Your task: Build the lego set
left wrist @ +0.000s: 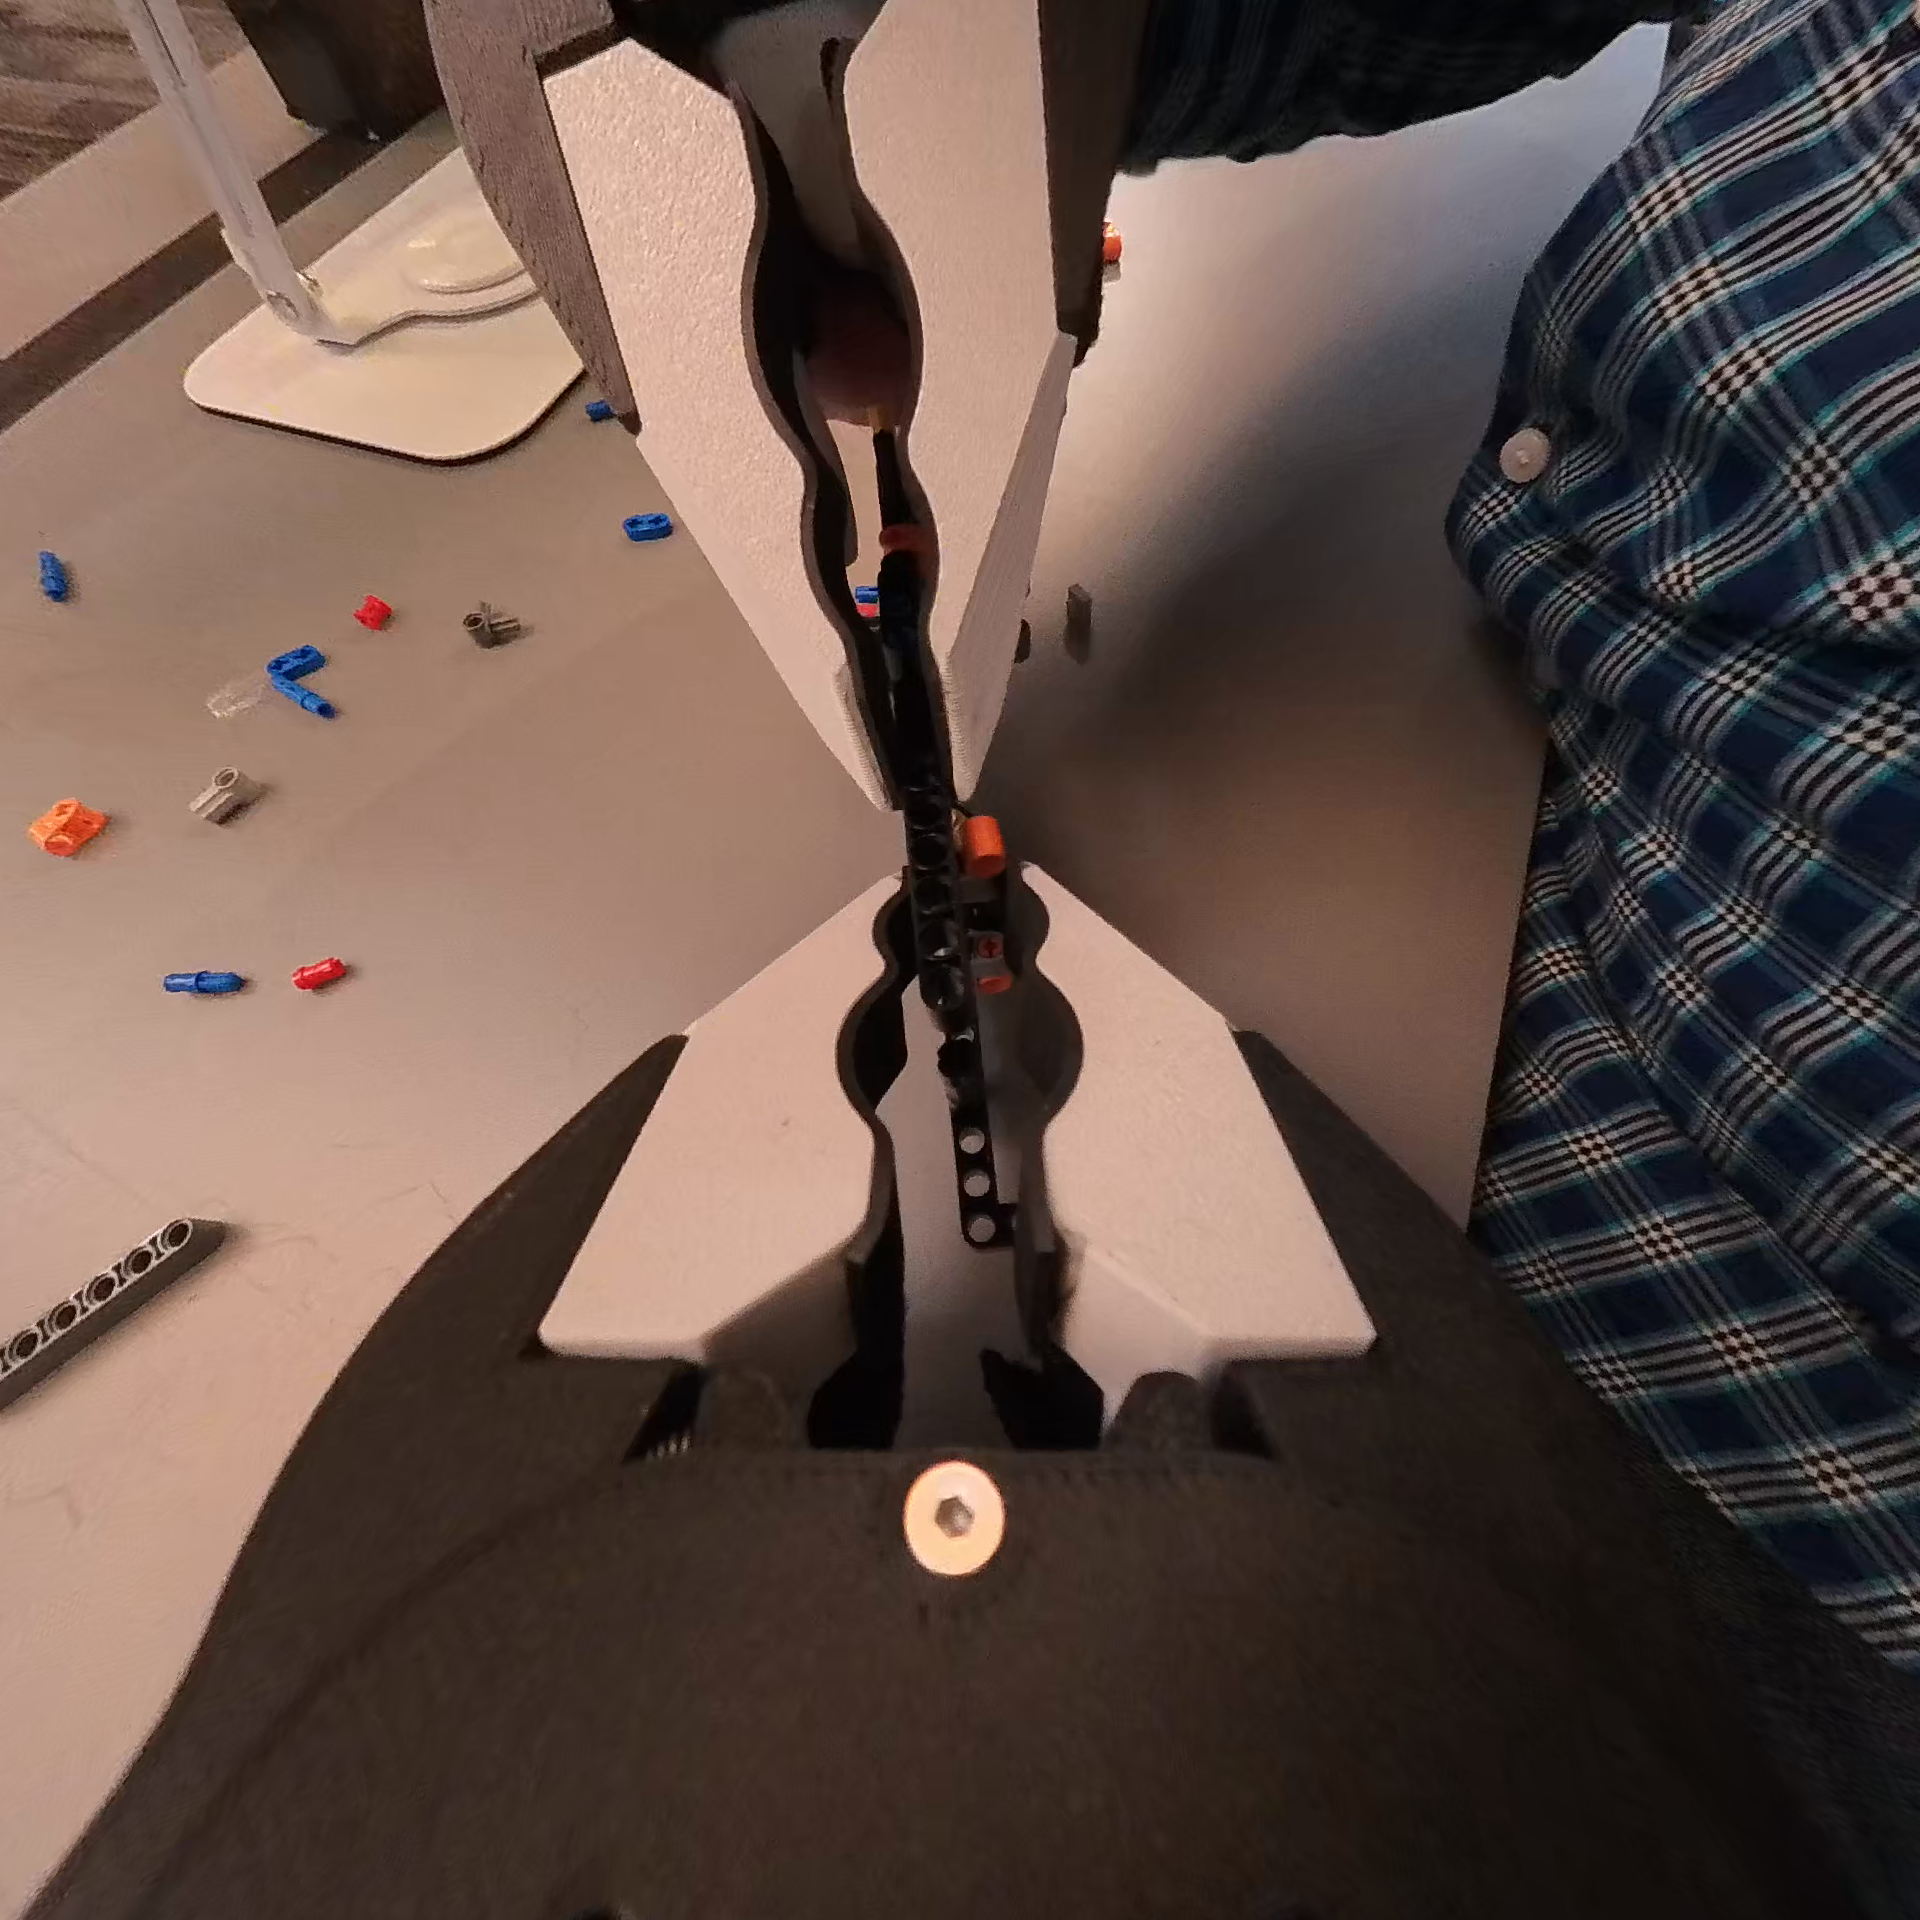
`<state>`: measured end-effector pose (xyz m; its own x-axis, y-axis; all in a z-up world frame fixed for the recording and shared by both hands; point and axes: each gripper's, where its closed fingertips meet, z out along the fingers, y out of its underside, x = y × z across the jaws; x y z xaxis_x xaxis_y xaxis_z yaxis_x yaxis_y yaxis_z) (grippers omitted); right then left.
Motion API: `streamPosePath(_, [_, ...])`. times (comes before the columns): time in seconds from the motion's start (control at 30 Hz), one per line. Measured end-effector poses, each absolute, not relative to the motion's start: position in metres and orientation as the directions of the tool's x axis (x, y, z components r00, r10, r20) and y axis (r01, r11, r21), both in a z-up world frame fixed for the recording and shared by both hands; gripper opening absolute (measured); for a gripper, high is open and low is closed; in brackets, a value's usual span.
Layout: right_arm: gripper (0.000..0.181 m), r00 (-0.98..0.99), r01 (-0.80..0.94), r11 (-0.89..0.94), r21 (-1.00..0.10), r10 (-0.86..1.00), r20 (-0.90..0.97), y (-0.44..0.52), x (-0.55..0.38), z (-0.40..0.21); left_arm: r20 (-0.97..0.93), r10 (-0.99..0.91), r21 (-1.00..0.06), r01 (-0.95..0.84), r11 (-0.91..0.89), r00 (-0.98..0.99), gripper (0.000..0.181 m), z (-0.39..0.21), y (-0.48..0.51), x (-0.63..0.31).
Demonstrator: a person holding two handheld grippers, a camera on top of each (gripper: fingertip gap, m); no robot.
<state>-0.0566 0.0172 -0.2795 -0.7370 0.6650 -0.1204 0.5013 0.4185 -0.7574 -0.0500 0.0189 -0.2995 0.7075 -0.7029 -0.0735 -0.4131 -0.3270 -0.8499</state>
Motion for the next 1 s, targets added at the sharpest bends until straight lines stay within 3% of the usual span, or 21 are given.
streamPosePath(0.8, [0.005, -0.733, 0.549, 0.451, -0.703, 0.664, -0.147, 0.017, -0.059, -0.287, -0.080, -0.694, -0.838, -0.425, -0.343, 0.716, 0.014, -0.300, 0.020, -0.053])
streamPosePath(1.0, [0.027, -0.665, 0.543, 0.380, -0.749, 0.739, -0.107, 0.050, -0.064, -0.267, 0.144, -0.637, -0.825, -0.264, -0.499, 0.757, 0.014, -0.300, 0.029, -0.061])
